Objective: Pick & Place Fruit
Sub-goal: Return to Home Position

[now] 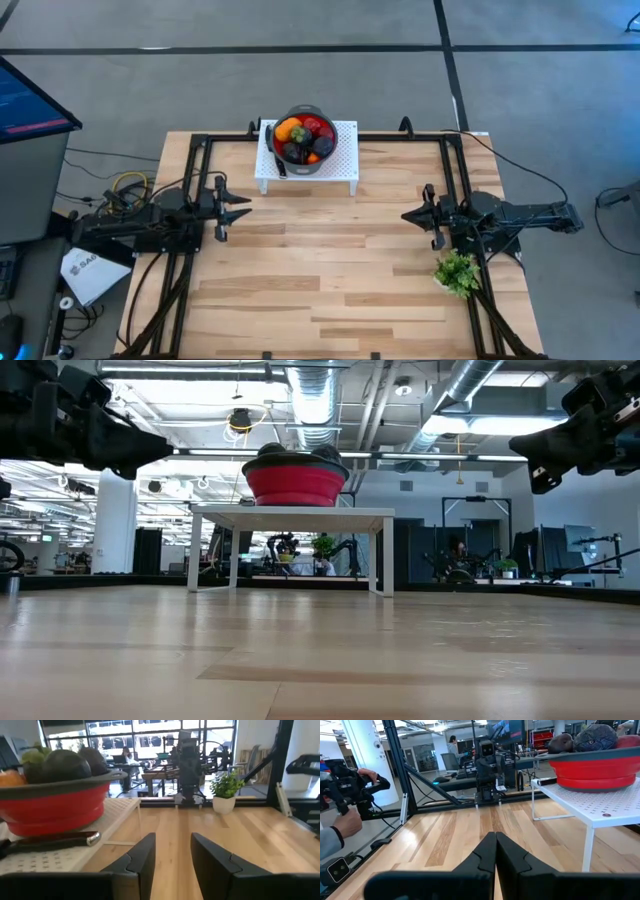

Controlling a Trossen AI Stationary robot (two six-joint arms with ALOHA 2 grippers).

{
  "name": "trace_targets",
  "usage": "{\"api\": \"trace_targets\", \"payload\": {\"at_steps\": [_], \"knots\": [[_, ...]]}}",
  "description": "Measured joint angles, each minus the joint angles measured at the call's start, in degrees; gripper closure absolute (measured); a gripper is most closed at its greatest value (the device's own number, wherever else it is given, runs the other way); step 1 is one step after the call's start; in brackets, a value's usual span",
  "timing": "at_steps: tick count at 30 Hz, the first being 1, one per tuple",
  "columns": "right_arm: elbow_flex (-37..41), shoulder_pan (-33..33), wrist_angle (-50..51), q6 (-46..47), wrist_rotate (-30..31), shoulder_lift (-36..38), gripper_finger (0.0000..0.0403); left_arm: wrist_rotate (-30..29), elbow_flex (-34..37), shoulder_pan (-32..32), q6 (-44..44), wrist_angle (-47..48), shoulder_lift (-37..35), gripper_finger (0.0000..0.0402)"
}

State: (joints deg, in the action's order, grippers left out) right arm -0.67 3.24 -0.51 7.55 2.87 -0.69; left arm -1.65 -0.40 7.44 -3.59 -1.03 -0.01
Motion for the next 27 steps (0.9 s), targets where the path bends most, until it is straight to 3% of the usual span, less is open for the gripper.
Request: {"api": "trace_targets", "payload": {"at_steps": [4, 23, 27], "knots": [[0.0, 0.0, 0.0, 0.0, 0.0, 0.0, 0.0403, 0.1, 0.0, 0.0, 4.0, 0.0, 0.0, 0.0285], [0.0, 0.0, 0.0, 0.0, 0.0, 0.0, 0.0403, 0.2, 0.0, 0.0, 1.0, -0.3, 0.0, 0.0285], [0.0, 0.0, 0.0, 0.0, 0.0, 0.0, 0.0403, 2.3, 0.0, 0.0, 5.3, -0.3, 0.0, 0.03]]}}
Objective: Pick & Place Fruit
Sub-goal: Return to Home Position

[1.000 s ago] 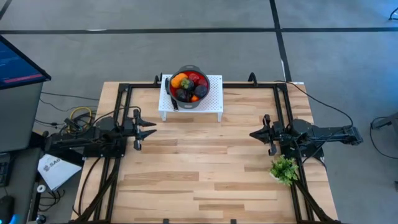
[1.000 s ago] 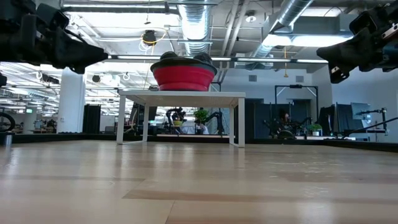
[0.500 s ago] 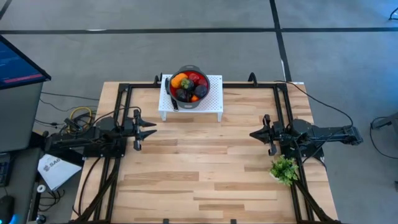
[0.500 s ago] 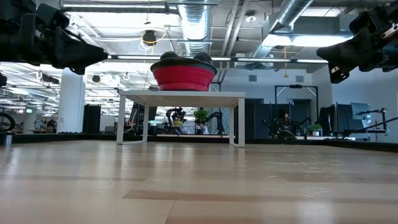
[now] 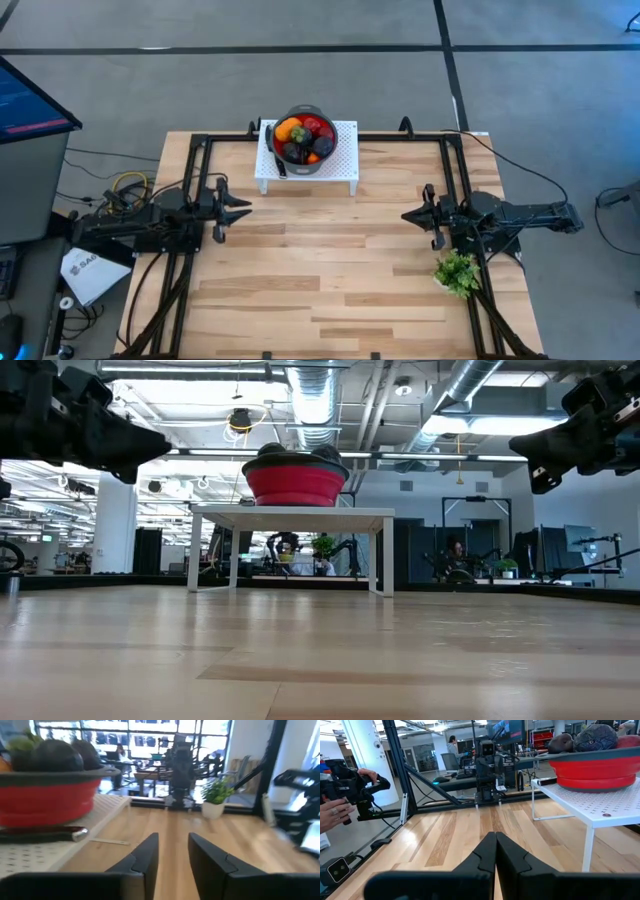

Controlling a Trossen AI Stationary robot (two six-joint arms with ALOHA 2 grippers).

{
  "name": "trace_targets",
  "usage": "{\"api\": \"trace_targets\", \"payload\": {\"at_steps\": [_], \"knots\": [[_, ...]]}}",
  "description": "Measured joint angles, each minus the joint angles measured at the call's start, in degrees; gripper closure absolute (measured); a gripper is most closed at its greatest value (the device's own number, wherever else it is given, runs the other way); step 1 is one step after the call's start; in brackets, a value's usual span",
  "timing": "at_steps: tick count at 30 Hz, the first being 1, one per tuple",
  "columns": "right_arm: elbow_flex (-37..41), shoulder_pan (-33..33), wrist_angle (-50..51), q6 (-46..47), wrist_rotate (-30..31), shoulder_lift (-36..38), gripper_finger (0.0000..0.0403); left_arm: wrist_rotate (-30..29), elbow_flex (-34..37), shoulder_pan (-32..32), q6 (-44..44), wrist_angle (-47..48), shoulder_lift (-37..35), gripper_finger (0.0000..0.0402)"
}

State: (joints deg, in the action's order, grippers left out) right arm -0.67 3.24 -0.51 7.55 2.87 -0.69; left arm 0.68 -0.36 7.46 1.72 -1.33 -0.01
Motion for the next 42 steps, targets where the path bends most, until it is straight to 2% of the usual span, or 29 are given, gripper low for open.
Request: {"api": "trace_targets", "payload": {"at_steps": [7, 11, 15, 18, 23, 42], "knots": [[0.0, 0.0, 0.0, 0.0, 0.0, 0.0, 0.0403, 1.3, 0.0, 0.0, 9.2, 0.0, 0.0, 0.0392], [0.0, 0.0, 0.0, 0.0, 0.0, 0.0, 0.0403, 1.3, 0.0, 0.0, 8.9, 0.1, 0.0, 0.04], [0.0, 0.0, 0.0, 0.0, 0.0, 0.0, 0.0403, 1.3, 0.0, -0.1, 3.1, 0.2, 0.0, 0.0401], [0.0, 0.0, 0.0, 0.0, 0.0, 0.0, 0.0403, 1.2, 0.0, -1.3, 2.0, 0.2, 0.0, 0.0401], [0.0, 0.0, 0.0, 0.0, 0.0, 0.0, 0.0403, -0.3, 0.0, -3.8, 1.9, 0.5, 0.0, 0.0401], [0.0, 0.0, 0.0, 0.0, 0.0, 0.0, 0.0403, -0.3, 0.0, -3.5, 1.9, -0.1, 0.0, 0.0396]]}}
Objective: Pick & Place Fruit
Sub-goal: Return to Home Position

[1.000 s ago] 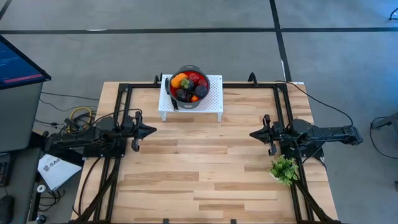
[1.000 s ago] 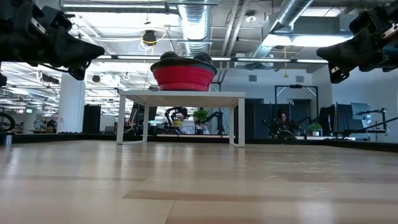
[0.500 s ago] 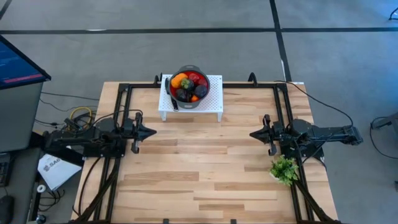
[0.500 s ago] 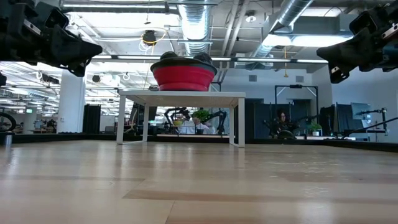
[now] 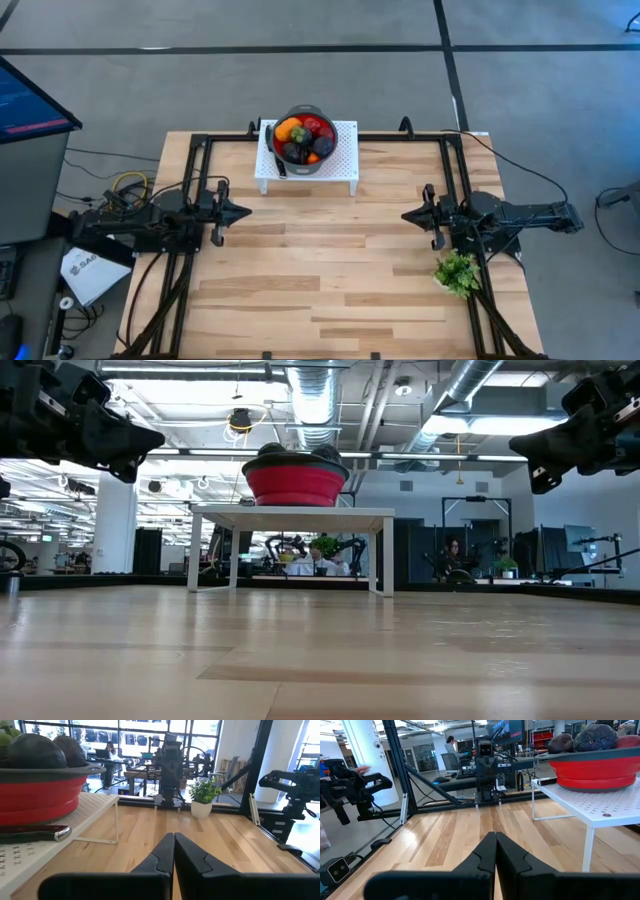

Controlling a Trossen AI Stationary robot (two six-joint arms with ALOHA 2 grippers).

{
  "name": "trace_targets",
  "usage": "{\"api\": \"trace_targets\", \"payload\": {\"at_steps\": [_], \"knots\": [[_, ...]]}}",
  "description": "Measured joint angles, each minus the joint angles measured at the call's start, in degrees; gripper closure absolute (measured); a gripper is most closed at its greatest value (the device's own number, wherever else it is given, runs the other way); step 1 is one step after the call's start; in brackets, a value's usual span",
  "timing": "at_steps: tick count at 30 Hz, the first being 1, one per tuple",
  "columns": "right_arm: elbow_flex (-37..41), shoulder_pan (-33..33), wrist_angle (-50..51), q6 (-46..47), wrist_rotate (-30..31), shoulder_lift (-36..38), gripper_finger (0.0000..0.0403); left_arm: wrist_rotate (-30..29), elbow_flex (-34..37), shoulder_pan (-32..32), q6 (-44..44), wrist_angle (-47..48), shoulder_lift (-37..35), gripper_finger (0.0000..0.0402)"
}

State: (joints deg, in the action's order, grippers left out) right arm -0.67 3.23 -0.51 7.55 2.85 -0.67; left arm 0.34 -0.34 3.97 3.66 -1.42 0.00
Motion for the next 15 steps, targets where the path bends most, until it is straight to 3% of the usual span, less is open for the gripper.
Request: {"api": "trace_targets", "payload": {"at_steps": [15], "knots": [[0.0, 0.0, 0.0, 0.0, 0.0, 0.0, 0.0403, 0.0, 0.0, 0.0, 0.0, -1.1, 0.1, 0.0395]]}}
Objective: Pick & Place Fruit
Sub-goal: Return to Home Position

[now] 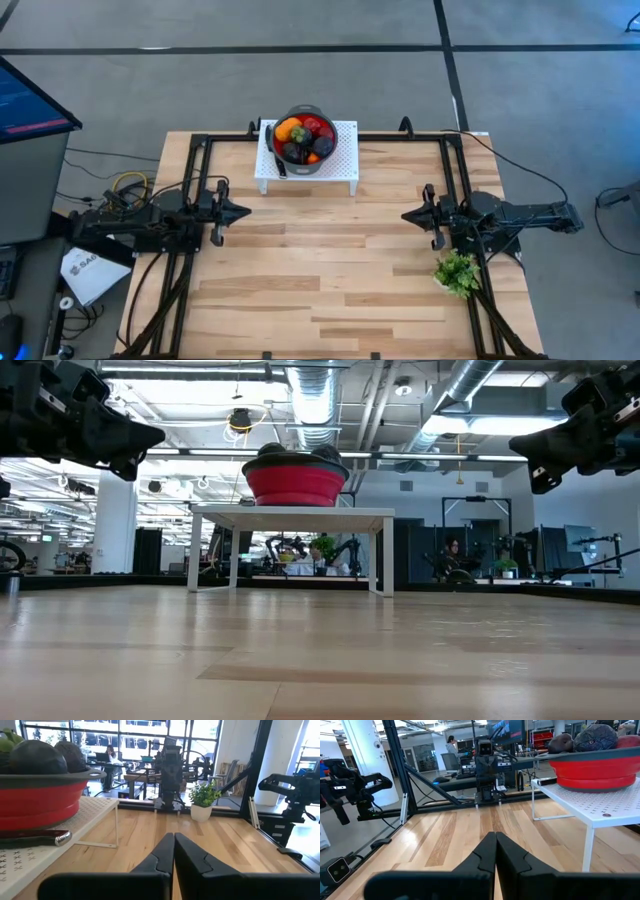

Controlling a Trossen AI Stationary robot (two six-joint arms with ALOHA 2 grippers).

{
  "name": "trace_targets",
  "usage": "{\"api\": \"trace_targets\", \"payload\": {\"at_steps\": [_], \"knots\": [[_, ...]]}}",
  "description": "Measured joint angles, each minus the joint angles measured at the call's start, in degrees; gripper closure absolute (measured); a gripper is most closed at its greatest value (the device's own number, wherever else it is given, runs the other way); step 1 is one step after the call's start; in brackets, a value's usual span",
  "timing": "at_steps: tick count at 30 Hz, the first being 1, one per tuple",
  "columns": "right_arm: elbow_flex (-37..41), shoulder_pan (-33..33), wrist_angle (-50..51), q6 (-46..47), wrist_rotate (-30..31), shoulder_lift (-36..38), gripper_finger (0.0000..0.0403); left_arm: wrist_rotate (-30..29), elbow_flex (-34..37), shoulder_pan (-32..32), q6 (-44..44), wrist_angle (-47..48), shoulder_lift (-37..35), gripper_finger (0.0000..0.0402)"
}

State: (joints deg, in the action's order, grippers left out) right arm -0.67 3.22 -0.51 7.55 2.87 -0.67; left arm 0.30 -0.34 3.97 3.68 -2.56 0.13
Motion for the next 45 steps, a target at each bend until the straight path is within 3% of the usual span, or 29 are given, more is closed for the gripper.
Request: {"api": "trace_targets", "payload": {"at_steps": [17, 24, 45], "knots": [[0.0, 0.1, 0.0, -0.1, 0.0, 0.0, 0.0403, -0.1, 0.0, 0.0, 0.0, -0.5, 0.0, 0.0395], [0.0, 0.0, 0.0, -9.4, 0.0, 0.5, 0.0403, -0.1, 0.0, 0.0, 0.0, -0.5, 0.0, 0.0395], [0.1, 0.1, -0.1, -9.5, -0.8, -0.1, 0.0403, -0.1, 0.0, 0.0, 0.0, -0.5, 0.0, 0.0395]]}}
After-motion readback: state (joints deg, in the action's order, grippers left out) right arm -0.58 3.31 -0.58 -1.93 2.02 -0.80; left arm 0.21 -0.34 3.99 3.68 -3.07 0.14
